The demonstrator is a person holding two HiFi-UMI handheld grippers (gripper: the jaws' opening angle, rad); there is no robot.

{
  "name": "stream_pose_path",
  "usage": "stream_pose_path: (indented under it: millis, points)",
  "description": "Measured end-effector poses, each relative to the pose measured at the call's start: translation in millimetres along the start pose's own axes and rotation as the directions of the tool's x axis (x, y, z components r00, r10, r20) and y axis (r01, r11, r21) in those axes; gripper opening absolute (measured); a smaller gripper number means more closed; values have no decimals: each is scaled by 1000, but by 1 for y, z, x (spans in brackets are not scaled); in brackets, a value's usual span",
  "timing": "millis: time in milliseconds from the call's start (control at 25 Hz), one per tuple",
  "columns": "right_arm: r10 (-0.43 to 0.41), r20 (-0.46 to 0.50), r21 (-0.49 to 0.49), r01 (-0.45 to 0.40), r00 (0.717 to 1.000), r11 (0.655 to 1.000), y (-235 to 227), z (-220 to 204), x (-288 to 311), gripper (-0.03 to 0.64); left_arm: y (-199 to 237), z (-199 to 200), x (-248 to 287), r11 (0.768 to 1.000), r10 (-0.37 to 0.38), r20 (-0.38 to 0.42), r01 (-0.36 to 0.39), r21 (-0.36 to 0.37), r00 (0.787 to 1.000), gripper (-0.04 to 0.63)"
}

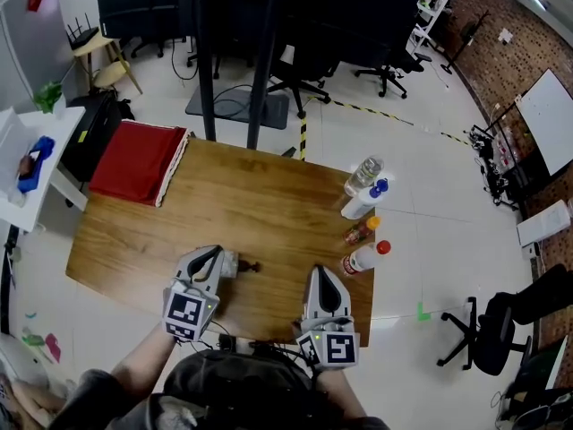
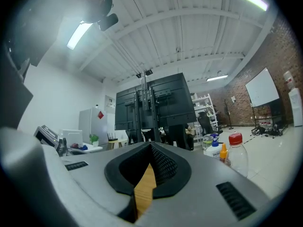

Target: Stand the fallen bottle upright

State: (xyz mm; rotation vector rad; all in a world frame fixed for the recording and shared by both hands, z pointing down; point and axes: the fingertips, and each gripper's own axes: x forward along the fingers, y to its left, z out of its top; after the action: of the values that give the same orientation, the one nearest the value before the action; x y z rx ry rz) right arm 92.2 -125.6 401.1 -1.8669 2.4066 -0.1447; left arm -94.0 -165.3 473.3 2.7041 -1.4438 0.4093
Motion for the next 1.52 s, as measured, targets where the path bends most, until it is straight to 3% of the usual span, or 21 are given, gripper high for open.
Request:
stream_pose_path:
  millis: [320,480,840,1160,1240,1400,1520]
  points:
    - [30,-5,17,-29,1000,999,-12,-2,5,9,5,-5,8,999,-6,-49,8,49,999,37]
    - [42,-11,24,-42,999,999,-16,-5,7,9,-6,-10,15,994,-74,-90,81,76,993,174]
    - [68,-18,34,-67,998,997,-15,-6,14,9,-14,-15,13,975,-174,-152,192,116,973,353]
    - [79,-22,40,-78,997,996,-8,-11,18,9,-14,-28,15,950,-211,-212,251,187,954,439]
    - [79,-29,41,-78,996,996,-7,-13,19,9,-13,-37,15,938,-219,-261,277,208,940,447]
    - [76,-38,40,-74,996,996,-6,-17,21,9,-20,-56,16,901,-280,-382,378,212,881,465]
    - [74,-44,42,-72,996,997,-6,-18,24,9,-22,-63,19,869,-294,-429,426,251,854,465]
